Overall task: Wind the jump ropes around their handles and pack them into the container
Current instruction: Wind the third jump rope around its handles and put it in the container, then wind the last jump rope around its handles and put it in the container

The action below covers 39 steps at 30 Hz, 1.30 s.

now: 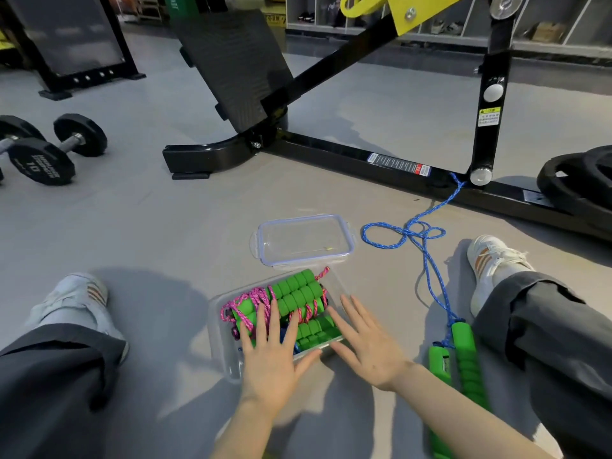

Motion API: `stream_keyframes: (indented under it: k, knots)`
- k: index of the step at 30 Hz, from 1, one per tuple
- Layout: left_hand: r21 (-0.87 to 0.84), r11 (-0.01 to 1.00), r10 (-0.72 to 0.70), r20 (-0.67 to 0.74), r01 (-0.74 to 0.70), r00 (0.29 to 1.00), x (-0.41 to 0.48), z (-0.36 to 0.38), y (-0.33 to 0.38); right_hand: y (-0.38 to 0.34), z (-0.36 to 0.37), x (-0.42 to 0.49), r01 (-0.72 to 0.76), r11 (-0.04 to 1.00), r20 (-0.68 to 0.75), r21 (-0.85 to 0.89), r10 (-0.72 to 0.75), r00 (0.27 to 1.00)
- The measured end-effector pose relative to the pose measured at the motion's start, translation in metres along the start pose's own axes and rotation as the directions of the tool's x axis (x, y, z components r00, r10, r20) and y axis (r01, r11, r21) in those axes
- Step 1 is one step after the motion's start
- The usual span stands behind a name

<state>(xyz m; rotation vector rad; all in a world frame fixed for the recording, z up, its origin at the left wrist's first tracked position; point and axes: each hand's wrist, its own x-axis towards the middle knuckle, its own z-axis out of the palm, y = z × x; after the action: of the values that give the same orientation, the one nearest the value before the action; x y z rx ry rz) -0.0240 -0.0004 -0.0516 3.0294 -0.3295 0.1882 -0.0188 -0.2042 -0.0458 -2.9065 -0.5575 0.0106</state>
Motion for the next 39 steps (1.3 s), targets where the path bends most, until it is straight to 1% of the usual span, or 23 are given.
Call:
stream_keyframes:
  k: [1,3,6,8,9,11,14,17,19,21,22,23,24,25,26,28,30,32,33,34,35,36,39]
  knots:
    - [-0.001,1.0,-0.005,0.002,0.005,1.0,0.004,0.001,-0.003,-0.001,-0.002,0.005,-0.019,1.0,0.045,-0.001,0.019,0.999]
    - [0.0,1.0,-0.007,0.016,0.007,1.0,0.011,0.005,-0.008,-0.004,-0.004,0.012,-0.038,0.999,0.067,-0.004,0.038,0.997]
    - [0.012,1.0,0.0,0.002,0.0,1.0,0.013,0.008,-0.01,-0.005,-0.008,0.01,-0.035,0.999,0.024,0.007,0.035,0.999]
    - [0.007,1.0,-0.013,-0.024,0.013,1.0,0.009,0.006,-0.007,-0.006,-0.009,0.0,-0.005,1.0,-0.022,-0.011,0.004,1.0]
    - [-0.006,1.0,-0.017,-0.051,0.017,0.999,0.006,0.006,-0.004,-0.006,-0.01,-0.008,0.005,0.999,-0.006,-0.032,-0.006,1.0]
    - [-0.024,0.999,0.026,-0.109,-0.029,0.994,0.0,0.003,0.009,0.001,-0.007,-0.022,0.007,0.997,-0.018,-0.079,-0.008,1.0]
    - [-0.036,0.982,0.176,-0.172,-0.185,0.969,-0.015,-0.001,0.051,0.013,-0.014,-0.049,-0.111,0.991,-0.014,-0.076,0.111,0.994]
    - [-0.093,0.959,0.249,-0.171,-0.267,0.953,-0.037,0.002,0.102,0.026,-0.019,-0.078,-0.227,0.966,-0.027,-0.126,0.226,0.974]
    - [-0.154,0.942,0.284,-0.103,-0.297,0.953,-0.055,0.008,0.135,0.035,-0.022,-0.096,-0.274,0.947,0.019,-0.164,0.281,0.959]
    - [-0.231,0.92,0.328,0.01,-0.317,0.945,-0.069,0.017,0.162,0.045,-0.024,-0.111,-0.38,0.903,0.105,-0.201,0.406,0.908]
    - [-0.259,0.921,0.32,0.083,-0.289,0.944,-0.072,0.019,0.175,0.049,-0.024,-0.117,-0.431,0.878,0.115,-0.209,0.46,0.88]
    - [-0.305,0.928,0.274,0.175,-0.212,0.946,-0.075,0.024,0.186,0.051,-0.028,-0.121,-0.472,0.855,0.115,-0.214,0.502,0.857]
    - [-0.364,0.919,0.257,0.262,-0.152,0.93,-0.08,0.028,0.198,0.052,-0.033,-0.126,-0.514,0.837,0.129,-0.188,0.54,0.832]
    - [-0.393,0.913,0.243,0.307,-0.11,0.92,-0.083,0.025,0.205,0.054,-0.033,-0.13,-0.535,0.831,0.151,-0.154,0.555,0.818]
    - [-0.388,0.914,0.256,0.336,-0.114,0.906,-0.082,0.018,0.208,0.056,-0.031,-0.135,-0.553,0.824,0.197,-0.127,0.567,0.8]
    - [-0.451,0.892,0.198,0.342,-0.024,0.919,-0.078,0.009,0.212,0.059,-0.031,-0.142,-0.618,0.785,0.275,-0.05,0.606,0.747]
    - [-0.418,0.907,0.096,0.305,0.043,0.948,-0.074,0.009,0.21,0.061,-0.028,-0.146,-0.633,0.774,0.261,0.0,0.611,0.747]
    - [-0.441,0.894,0.074,0.312,0.075,0.947,-0.073,0.011,0.198,0.06,-0.028,-0.145,-0.666,0.744,0.235,0.058,0.638,0.734]
    - [-0.444,0.888,0.014,0.283,0.118,0.959,-0.072,0.016,0.189,0.057,-0.026,-0.144,-0.684,0.724,0.229,0.09,0.653,0.722]
    - [-0.475,0.865,-0.021,0.29,0.163,0.957,-0.072,0.015,0.181,0.052,-0.024,-0.143,-0.696,0.705,0.227,0.135,0.662,0.715]
    - [-0.518,0.832,-0.051,0.281,0.197,0.958,-0.07,0.011,0.172,0.045,-0.022,-0.142,-0.695,0.698,0.23,0.174,0.657,0.718]
    - [-0.537,0.821,-0.048,0.275,0.194,0.96,-0.068,0.008,0.163,0.036,-0.019,-0.14,-0.677,0.704,0.226,0.215,0.639,0.735]
    - [-0.548,0.82,-0.039,0.231,0.164,0.972,-0.059,0.011,0.138,0.003,-0.005,-0.133,-0.57,0.728,0.181,0.382,0.546,0.818]
